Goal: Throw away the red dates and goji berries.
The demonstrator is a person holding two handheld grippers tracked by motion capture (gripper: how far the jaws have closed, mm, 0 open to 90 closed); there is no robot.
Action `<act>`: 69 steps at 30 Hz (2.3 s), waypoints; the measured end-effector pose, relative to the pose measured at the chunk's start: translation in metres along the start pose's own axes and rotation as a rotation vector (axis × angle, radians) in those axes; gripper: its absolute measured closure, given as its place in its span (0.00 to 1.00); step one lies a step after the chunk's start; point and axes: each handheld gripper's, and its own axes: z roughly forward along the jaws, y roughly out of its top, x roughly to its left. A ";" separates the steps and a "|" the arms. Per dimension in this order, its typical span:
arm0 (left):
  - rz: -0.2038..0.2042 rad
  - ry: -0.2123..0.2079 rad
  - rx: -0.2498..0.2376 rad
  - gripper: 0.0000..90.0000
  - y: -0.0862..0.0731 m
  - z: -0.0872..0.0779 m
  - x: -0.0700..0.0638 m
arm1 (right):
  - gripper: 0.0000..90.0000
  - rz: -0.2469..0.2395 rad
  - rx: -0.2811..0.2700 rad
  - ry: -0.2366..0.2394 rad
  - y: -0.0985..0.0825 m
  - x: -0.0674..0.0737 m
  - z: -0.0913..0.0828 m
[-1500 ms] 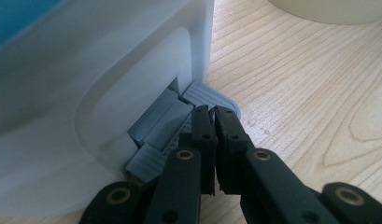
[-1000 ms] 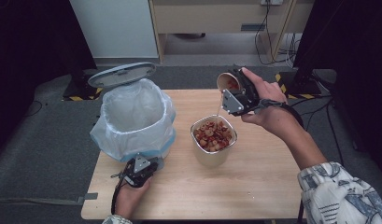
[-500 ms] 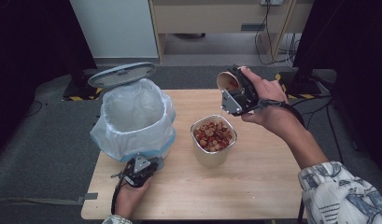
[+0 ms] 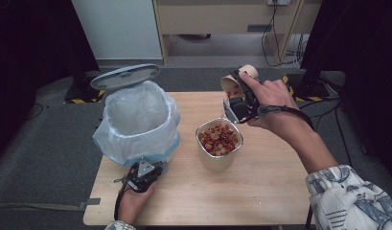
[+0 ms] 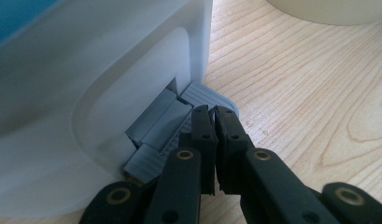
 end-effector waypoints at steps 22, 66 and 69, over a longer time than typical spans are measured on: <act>0.005 -0.001 0.001 0.96 0.000 0.000 -0.001 | 0.34 -0.105 0.013 -0.030 0.006 0.004 0.000; 0.006 -0.005 0.000 0.96 0.000 0.001 -0.001 | 0.34 -0.349 0.037 -0.060 0.022 0.010 -0.001; 0.007 -0.005 0.000 0.96 0.000 0.001 -0.001 | 0.34 -0.359 0.038 -0.058 0.022 0.012 -0.001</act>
